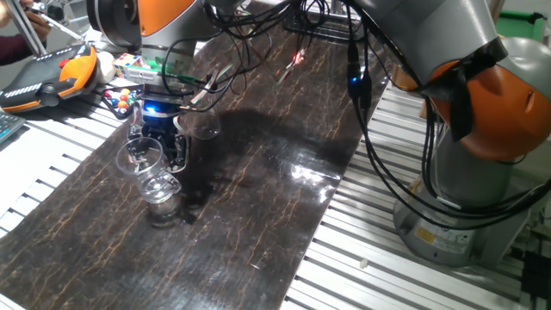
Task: Pour the water from one cup into another empty cup
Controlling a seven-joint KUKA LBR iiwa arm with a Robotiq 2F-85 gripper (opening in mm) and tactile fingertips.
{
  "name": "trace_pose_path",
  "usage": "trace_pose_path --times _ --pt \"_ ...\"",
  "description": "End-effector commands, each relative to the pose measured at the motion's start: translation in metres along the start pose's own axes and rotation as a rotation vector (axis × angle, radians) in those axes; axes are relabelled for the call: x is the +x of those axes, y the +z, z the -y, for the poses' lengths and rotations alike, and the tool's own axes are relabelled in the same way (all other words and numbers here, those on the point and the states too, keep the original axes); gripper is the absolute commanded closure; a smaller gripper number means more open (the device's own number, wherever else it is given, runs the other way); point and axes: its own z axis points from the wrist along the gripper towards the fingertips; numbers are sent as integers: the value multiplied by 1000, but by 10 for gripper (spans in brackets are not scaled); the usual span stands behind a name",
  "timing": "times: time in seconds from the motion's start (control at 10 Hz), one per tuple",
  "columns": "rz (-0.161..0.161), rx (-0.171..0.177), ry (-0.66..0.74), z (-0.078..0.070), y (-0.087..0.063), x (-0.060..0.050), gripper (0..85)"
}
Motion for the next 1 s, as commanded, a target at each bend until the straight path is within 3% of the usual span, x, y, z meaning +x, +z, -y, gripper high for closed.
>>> trace_pose_path --times 0.0,0.2,0.5,0.9 --pt "-3 0 0 0 0 -1 547" --pt "-9 -6 -6 0 -1 0 837" --pt "-6 -4 -10 0 -7 -2 843" --pt "-7 -1 -26 -2 -30 -6 843"
